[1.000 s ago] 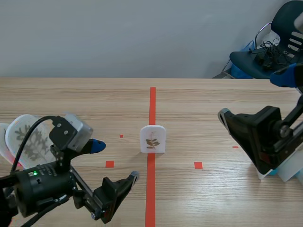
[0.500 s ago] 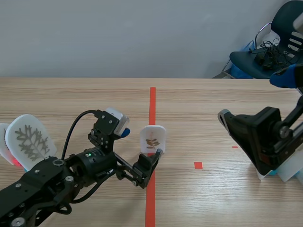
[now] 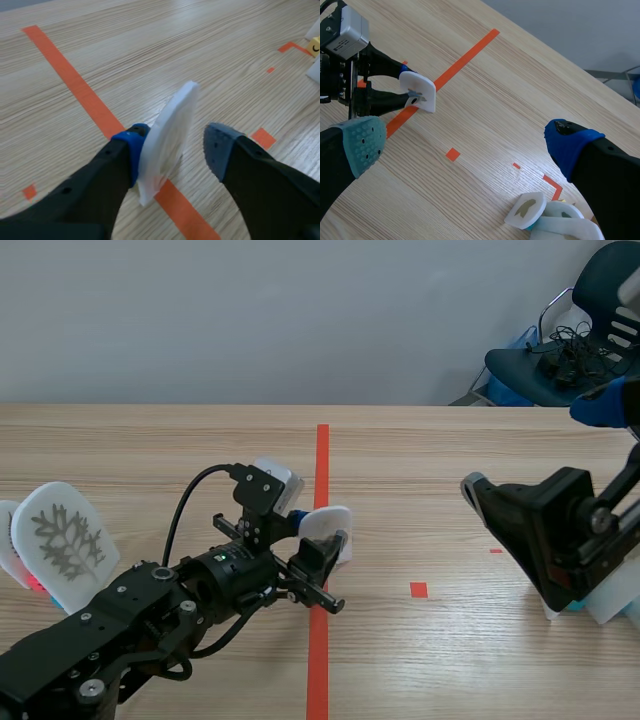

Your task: Do the leaf sorting experiment

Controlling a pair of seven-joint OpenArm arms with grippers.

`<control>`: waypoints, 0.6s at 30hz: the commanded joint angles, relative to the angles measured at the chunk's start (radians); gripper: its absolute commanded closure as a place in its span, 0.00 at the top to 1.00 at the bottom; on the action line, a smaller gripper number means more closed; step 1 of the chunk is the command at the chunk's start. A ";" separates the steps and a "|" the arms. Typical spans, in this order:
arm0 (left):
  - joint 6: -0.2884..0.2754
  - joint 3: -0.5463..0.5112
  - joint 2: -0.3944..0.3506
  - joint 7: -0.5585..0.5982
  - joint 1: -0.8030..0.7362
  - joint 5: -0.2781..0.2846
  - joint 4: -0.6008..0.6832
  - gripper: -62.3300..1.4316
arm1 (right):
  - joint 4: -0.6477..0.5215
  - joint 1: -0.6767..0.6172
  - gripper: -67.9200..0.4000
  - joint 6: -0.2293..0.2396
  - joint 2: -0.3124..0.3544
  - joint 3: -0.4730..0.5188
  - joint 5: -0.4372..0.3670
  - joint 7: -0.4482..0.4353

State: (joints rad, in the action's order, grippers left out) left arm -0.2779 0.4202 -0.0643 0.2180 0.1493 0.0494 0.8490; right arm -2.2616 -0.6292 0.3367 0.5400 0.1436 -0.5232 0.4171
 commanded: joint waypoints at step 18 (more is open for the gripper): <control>-0.095 -0.068 -0.096 -0.195 -0.167 0.172 0.385 0.13 | 0.001 0.011 1.00 -0.003 0.000 0.012 0.000 0.015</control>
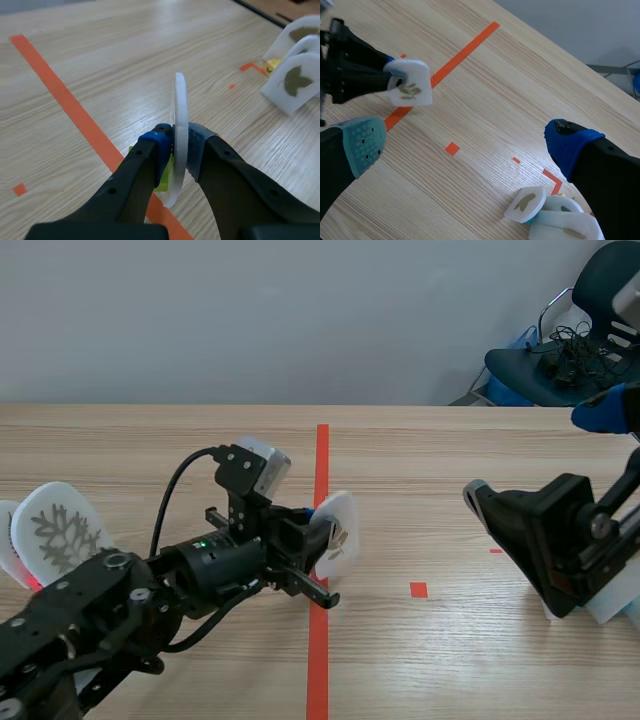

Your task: Do the leaf sorting experiment

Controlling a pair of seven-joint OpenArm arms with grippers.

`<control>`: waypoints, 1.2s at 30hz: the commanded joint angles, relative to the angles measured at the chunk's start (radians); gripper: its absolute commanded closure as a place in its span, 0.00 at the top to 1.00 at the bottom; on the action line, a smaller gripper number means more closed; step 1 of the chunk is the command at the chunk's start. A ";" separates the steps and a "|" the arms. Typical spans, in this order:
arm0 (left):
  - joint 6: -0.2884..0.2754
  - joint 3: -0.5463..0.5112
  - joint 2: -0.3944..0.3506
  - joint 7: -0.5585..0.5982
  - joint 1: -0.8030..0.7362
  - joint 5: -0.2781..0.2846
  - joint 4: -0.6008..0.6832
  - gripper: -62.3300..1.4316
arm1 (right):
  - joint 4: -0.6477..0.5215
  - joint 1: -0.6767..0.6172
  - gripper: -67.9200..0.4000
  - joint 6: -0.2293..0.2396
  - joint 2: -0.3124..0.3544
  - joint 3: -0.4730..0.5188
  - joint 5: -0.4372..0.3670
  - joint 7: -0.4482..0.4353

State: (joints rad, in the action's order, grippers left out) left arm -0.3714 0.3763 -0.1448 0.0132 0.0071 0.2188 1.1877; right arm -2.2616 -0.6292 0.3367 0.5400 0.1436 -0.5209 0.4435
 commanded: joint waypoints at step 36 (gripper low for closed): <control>0.257 -0.486 -0.064 0.148 -0.286 0.138 0.021 0.13 | 0.001 0.011 1.00 -0.003 -0.001 0.012 -0.003 0.003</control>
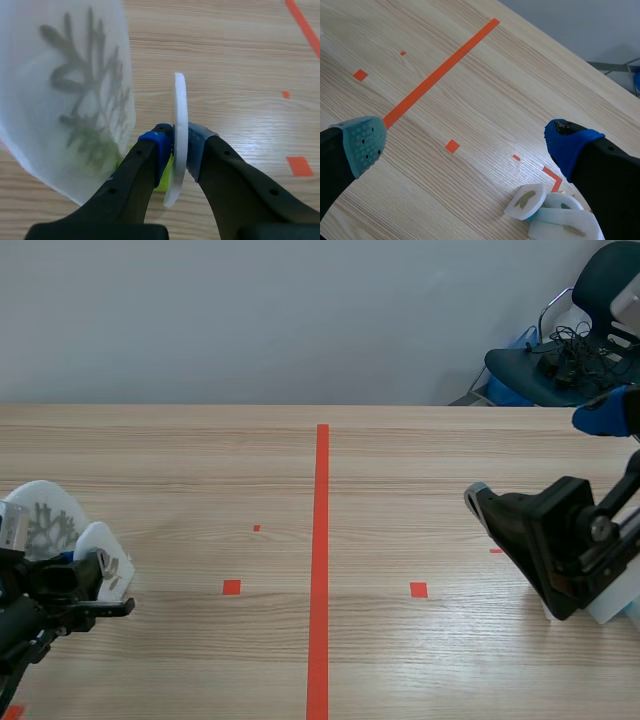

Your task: Do the leaf sorting experiment

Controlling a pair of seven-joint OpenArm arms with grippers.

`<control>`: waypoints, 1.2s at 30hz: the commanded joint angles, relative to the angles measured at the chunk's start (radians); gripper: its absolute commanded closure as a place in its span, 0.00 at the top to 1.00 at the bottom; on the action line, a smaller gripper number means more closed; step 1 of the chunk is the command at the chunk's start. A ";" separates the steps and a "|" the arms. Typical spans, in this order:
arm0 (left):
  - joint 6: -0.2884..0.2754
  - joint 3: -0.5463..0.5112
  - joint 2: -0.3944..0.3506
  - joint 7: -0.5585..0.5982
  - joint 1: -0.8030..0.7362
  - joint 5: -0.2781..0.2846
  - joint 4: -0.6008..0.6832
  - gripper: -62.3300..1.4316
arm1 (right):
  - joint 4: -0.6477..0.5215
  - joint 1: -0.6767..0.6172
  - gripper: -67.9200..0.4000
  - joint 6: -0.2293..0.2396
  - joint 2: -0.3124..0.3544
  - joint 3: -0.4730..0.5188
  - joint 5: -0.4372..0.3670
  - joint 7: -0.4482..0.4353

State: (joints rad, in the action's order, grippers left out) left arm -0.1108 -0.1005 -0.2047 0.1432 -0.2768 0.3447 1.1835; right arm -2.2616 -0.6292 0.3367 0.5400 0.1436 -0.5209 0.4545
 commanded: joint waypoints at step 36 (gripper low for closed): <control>-0.525 -0.142 -0.157 -0.294 -0.381 0.199 0.846 1.00 | 0.000 0.011 1.00 -0.041 0.000 0.012 -0.007 -0.012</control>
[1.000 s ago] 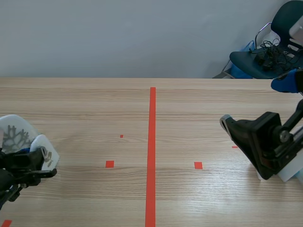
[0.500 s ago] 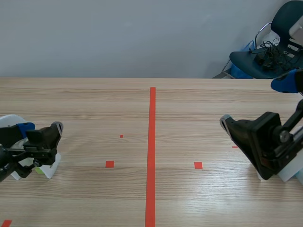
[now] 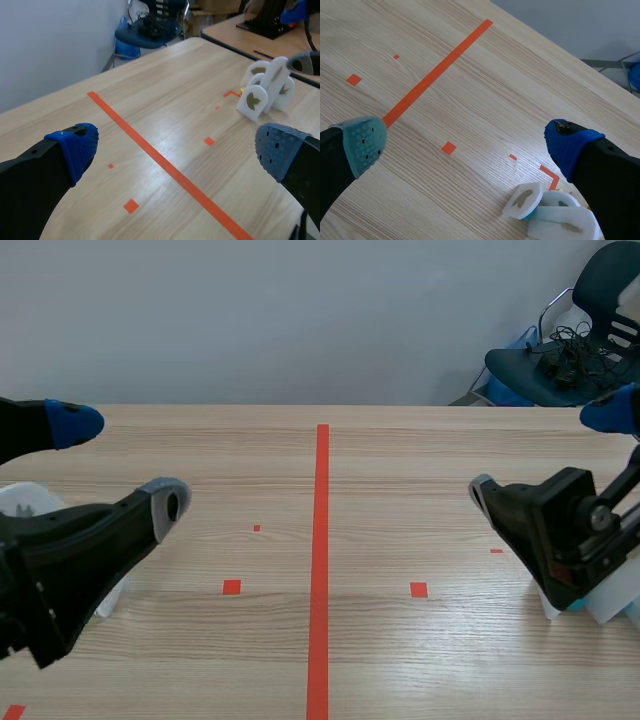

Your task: Do the leaf sorting experiment

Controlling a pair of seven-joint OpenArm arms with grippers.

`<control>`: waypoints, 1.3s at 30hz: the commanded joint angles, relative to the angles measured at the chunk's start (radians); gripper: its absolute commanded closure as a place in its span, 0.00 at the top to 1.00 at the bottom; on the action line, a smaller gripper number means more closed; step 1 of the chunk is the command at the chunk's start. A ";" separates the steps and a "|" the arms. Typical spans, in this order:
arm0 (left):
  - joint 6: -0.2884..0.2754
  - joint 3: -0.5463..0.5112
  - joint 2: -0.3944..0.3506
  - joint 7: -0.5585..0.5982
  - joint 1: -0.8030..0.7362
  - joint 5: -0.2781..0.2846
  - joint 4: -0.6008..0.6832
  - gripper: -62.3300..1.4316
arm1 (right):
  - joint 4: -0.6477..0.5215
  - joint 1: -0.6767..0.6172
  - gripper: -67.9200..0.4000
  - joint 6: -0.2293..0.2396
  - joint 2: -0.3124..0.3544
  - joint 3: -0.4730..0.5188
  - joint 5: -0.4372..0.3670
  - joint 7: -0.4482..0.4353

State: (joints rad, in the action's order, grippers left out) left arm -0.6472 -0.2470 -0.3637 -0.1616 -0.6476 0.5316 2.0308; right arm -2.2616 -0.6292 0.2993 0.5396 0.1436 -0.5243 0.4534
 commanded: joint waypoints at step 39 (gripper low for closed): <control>0.061 0.005 0.000 -0.003 -0.080 -0.024 0.075 1.00 | 0.000 0.011 1.00 -0.004 0.000 0.012 -0.004 -0.014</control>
State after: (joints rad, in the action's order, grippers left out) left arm -0.5846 -0.2462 -0.3687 -0.1761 -0.7315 0.5087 2.1090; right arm -2.2616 -0.6292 0.2996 0.5400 0.1436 -0.5240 0.4507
